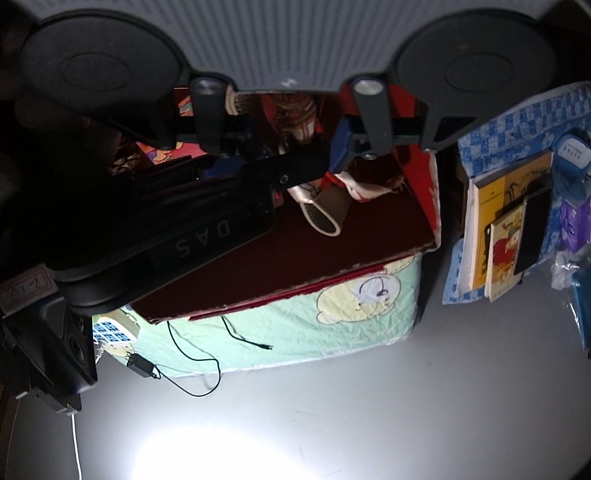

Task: Organize objects
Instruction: 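Lower the shoe into the red box beside the gourd toy and open the right tool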

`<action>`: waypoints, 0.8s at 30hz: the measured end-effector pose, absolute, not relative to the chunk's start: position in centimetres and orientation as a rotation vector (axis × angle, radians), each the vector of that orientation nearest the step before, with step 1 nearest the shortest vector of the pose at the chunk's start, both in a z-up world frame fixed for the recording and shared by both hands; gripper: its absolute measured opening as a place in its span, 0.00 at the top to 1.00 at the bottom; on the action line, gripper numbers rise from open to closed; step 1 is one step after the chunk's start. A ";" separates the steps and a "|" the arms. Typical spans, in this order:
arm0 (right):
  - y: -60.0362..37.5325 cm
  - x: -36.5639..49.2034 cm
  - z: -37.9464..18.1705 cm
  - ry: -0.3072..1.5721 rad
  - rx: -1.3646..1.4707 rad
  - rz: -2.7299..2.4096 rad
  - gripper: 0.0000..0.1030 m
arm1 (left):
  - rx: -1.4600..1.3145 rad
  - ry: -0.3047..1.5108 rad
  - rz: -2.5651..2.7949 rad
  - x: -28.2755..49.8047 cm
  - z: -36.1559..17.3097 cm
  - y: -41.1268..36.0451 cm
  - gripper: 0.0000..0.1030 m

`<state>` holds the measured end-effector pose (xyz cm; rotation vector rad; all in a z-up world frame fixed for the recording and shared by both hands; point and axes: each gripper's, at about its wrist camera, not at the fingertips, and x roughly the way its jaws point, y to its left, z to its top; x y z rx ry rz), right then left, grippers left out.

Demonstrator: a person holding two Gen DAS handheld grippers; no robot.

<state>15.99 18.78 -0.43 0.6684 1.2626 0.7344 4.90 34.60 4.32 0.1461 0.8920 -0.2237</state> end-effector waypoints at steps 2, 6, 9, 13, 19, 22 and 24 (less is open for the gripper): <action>19.3 16.3 -0.9 1.289 0.639 0.729 0.67 | 0.141 0.909 -0.215 5.2 3.6 34.9 0.68; 20.0 16.7 -1.8 1.325 0.615 0.730 0.64 | 0.130 0.939 -0.202 5.4 2.8 35.3 0.67; 20.4 16.9 -2.3 1.340 0.591 0.729 0.63 | 0.115 0.952 -0.184 5.4 2.3 35.6 0.67; 20.7 17.2 -2.8 1.357 0.603 0.761 0.63 | 0.135 0.956 -0.160 5.4 1.9 35.3 0.65; 20.6 17.0 -2.8 1.329 0.609 0.781 0.63 | 0.133 0.951 -0.142 5.4 1.9 35.4 0.58; 20.6 16.9 -2.6 1.308 0.607 0.768 0.63 | 0.124 0.951 -0.139 5.7 2.0 35.3 0.58; 20.4 16.8 -2.4 1.304 0.600 0.758 0.63 | 0.121 0.951 -0.141 5.9 2.0 35.0 0.58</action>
